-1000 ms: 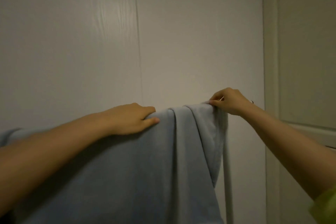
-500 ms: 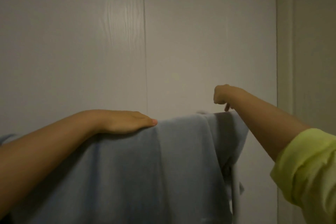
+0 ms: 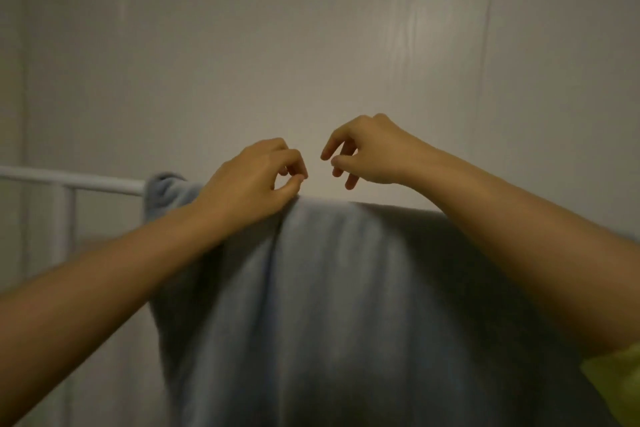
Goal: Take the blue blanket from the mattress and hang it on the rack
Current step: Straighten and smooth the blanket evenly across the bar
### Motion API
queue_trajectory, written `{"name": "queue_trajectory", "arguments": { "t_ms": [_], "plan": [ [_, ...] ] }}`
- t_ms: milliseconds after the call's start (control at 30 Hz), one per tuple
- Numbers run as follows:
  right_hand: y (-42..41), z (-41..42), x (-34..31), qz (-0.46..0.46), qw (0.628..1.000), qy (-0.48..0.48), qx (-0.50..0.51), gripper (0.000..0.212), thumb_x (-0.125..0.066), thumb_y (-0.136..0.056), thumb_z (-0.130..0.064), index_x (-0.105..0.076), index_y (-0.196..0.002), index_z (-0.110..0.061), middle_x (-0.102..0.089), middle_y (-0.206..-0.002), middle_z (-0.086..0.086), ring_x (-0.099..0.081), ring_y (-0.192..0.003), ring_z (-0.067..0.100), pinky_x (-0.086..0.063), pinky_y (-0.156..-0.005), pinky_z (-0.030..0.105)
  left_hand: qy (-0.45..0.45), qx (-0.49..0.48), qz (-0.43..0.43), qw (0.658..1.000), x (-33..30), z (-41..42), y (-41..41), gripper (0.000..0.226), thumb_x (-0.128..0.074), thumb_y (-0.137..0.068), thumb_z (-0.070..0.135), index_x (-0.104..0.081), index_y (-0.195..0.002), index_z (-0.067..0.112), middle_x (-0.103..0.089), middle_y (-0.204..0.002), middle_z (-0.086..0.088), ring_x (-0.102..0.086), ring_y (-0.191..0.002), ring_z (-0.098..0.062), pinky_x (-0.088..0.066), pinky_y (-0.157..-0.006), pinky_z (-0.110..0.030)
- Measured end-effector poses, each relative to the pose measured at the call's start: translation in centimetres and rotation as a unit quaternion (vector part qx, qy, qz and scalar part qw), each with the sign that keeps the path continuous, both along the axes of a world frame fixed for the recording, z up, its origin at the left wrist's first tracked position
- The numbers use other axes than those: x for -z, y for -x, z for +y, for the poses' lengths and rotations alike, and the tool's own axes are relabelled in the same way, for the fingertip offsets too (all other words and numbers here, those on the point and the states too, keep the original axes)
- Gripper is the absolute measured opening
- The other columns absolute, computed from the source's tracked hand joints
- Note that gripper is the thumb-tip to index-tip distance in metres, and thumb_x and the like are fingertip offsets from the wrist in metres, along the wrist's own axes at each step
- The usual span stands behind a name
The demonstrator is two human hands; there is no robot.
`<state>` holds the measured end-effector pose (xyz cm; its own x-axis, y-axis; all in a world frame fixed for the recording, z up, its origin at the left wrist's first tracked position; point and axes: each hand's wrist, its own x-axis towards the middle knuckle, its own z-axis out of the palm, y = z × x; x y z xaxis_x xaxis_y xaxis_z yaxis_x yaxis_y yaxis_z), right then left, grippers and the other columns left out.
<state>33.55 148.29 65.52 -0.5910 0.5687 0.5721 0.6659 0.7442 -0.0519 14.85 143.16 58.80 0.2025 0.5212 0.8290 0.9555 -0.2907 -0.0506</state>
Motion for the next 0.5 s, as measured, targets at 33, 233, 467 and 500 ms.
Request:
{"name": "queue_trajectory", "arguments": {
  "t_ms": [33,233,467,500],
  "plan": [
    [1.6,0.0,0.4,-0.022,1.000,0.004,-0.020,0.024,-0.060,-0.091,-0.022,-0.068,-0.113,-0.028,-0.073,-0.093,-0.010,-0.071,-0.059,-0.001,-0.055,-0.065,0.019,-0.009,-0.011,-0.020,1.000,0.5,-0.8,1.7,0.020,-0.048,-0.090,0.041,-0.060,-0.101,0.030,-0.058,-0.101,0.008,-0.055,-0.087,-0.008,-0.054,-0.076,-0.026],
    [10.1,-1.7,1.8,-0.098,0.988,-0.030,-0.120,0.046,-0.065,-0.084,-0.030,-0.058,-0.129,-0.032,-0.068,-0.118,-0.007,-0.055,-0.084,0.007,-0.041,-0.077,0.019,-0.019,-0.089,-0.192,0.977,5.0,-6.0,11.0,0.033,-0.053,-0.082,0.057,-0.046,-0.075,0.025,-0.055,-0.066,0.006,-0.054,-0.060,-0.010,-0.045,-0.056,-0.025],
    [14.6,-2.3,1.0,-0.149,0.984,-0.024,-0.097,0.026,-0.074,-0.077,-0.040,-0.077,-0.100,-0.027,-0.075,-0.091,-0.009,-0.058,-0.068,-0.001,-0.042,-0.061,0.013,0.213,0.019,-0.441,0.872,12.1,-7.4,12.6,0.055,-0.059,-0.070,0.071,-0.065,-0.106,0.030,-0.069,-0.101,0.009,-0.065,-0.090,-0.011,-0.056,-0.076,-0.029],
    [14.9,-2.0,0.9,-0.138,0.986,-0.014,-0.094,0.020,-0.076,-0.076,-0.040,-0.078,-0.091,-0.028,-0.075,-0.084,-0.011,-0.060,-0.066,-0.002,-0.043,-0.059,0.013,0.175,0.058,-0.467,0.865,12.4,-7.3,12.3,0.044,-0.061,-0.077,0.061,-0.067,-0.106,0.029,-0.072,-0.102,0.008,-0.067,-0.094,-0.014,-0.057,-0.081,-0.033]
  ]
}}
